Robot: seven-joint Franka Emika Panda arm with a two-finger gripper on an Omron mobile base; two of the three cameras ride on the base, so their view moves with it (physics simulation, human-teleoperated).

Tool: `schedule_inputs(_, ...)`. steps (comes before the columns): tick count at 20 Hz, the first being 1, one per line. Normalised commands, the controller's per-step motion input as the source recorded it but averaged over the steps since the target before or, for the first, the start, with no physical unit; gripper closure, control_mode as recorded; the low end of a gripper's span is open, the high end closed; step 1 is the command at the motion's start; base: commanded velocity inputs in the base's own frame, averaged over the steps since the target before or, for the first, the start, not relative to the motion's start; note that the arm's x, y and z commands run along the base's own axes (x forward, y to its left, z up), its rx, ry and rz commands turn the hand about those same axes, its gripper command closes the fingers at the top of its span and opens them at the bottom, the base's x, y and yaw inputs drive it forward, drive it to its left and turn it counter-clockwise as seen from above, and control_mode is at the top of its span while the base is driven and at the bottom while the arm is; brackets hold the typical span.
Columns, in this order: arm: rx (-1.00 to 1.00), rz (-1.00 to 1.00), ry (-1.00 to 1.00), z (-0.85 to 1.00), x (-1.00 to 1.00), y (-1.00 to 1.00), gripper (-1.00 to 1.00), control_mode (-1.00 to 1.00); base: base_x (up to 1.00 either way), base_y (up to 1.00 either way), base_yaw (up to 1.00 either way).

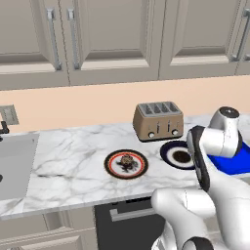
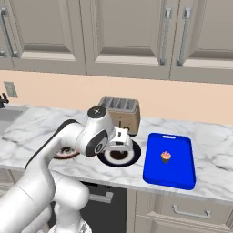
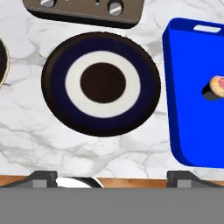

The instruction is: Move the dessert items from the plates to the tray.

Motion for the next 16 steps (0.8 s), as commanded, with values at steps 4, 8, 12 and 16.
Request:
schedule_inputs(4,0.02,0.0,0.01,0.56,-0.09,0.85,-1.0,-1.0,0.0,0.0,0.0)
schedule_inputs(8,0.08,0.09,0.03,0.08,-0.05,0.64,-1.0,-1.0,0.0,0.0,0.0)
schedule_inputs(12,0.07,0.12,0.08,0.0,0.0,0.75,-1.0,-1.0,0.0,0.0,0.0)
schedule_inputs(16,0.02,0.03,0.03,0.08,0.0,0.83,-1.0,-1.0,0.0,0.0,0.0)
